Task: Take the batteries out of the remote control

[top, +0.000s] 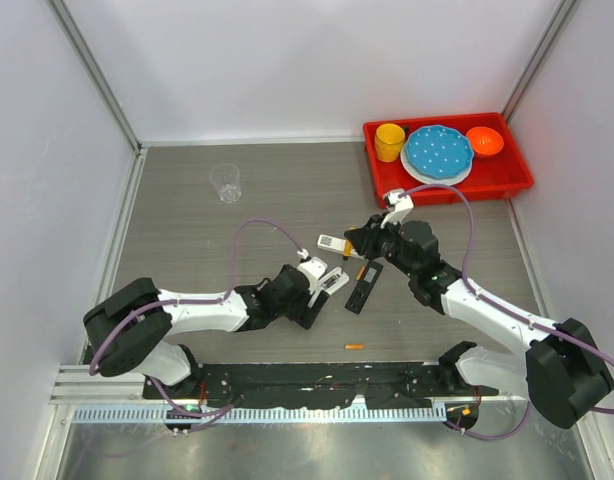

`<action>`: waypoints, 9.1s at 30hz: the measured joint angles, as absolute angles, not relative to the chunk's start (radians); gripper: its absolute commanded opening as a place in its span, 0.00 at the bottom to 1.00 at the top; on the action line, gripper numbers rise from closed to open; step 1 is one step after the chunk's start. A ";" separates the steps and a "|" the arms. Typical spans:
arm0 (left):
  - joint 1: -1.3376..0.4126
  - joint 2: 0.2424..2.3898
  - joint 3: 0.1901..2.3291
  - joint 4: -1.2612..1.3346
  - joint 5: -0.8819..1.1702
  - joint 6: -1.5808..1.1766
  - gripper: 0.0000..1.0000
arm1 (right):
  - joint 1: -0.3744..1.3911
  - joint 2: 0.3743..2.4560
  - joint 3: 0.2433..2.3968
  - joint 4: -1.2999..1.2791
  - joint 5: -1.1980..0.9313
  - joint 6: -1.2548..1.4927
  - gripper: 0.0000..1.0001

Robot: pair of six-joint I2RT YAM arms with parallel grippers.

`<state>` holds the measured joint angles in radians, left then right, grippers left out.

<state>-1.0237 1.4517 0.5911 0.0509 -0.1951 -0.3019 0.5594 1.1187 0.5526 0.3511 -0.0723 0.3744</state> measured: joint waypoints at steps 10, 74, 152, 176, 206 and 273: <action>-1.023 1.499 0.580 0.172 -0.218 -0.279 0.58 | 0.521 1.120 0.527 0.417 -0.129 0.404 0.01; -1.040 1.555 0.651 0.149 -0.177 -0.339 0.70 | 0.521 1.274 0.516 0.485 -0.154 0.393 0.01; -1.068 1.547 0.668 0.068 -0.244 -0.363 0.00 | 0.686 1.365 0.517 0.620 0.091 0.258 0.01; -1.071 1.543 0.668 0.048 -0.263 -0.368 0.00 | 0.574 1.288 0.416 0.800 -0.275 0.558 0.01; -1.071 1.530 0.657 0.051 -0.262 -0.387 0.00 | 0.521 1.349 0.486 0.655 -0.183 0.483 0.01; -1.071 1.521 0.657 0.035 -0.255 -0.387 0.30 | 0.618 1.479 0.594 0.558 -0.123 0.630 0.01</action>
<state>-1.0714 1.5211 0.6571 0.0345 -0.2550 -0.3870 0.6178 1.4792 0.5938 0.5579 -0.1234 0.6300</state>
